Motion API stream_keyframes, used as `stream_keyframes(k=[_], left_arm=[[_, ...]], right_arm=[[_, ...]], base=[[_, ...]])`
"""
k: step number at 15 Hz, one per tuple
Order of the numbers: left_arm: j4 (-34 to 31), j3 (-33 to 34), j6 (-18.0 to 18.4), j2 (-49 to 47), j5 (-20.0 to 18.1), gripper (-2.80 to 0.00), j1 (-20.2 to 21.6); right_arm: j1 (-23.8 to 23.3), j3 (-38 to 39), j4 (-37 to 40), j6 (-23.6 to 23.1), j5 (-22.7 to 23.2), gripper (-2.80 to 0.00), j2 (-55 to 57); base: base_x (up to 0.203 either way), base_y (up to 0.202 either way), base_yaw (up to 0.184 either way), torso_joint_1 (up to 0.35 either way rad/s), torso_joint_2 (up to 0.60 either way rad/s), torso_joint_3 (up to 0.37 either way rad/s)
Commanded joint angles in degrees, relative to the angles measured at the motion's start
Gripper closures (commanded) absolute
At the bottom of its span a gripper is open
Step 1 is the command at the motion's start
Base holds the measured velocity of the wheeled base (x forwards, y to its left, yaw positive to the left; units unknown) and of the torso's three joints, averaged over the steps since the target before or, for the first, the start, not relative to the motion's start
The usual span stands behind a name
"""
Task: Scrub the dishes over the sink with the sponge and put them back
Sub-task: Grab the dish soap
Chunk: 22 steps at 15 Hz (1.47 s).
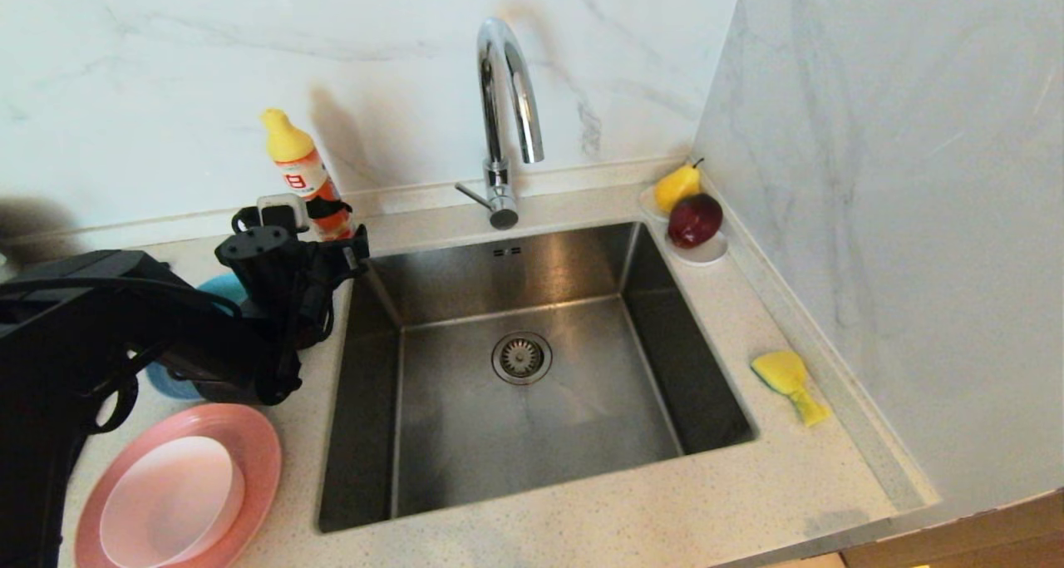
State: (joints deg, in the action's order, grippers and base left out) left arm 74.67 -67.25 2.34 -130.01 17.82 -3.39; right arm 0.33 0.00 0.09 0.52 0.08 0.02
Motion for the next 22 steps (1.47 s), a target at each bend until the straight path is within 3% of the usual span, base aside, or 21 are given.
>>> stream_keyframes(k=[1,22], left_arm=[[0.2,-1.1,0.0,-0.5,0.1,-2.80,-0.2],[-6.4,-14.0,1.0,-4.5,0.5,-2.80,-0.4]], right_arm=[[0.0,0.0,0.0,0.0,0.0,0.00,-0.1],[0.0,0.0,0.0,0.0,0.0,0.00,-0.1]], base=[[0.000,0.000,0.000,0.000,0.00,0.000],[0.000,0.000,0.000,0.000,0.00,0.000]])
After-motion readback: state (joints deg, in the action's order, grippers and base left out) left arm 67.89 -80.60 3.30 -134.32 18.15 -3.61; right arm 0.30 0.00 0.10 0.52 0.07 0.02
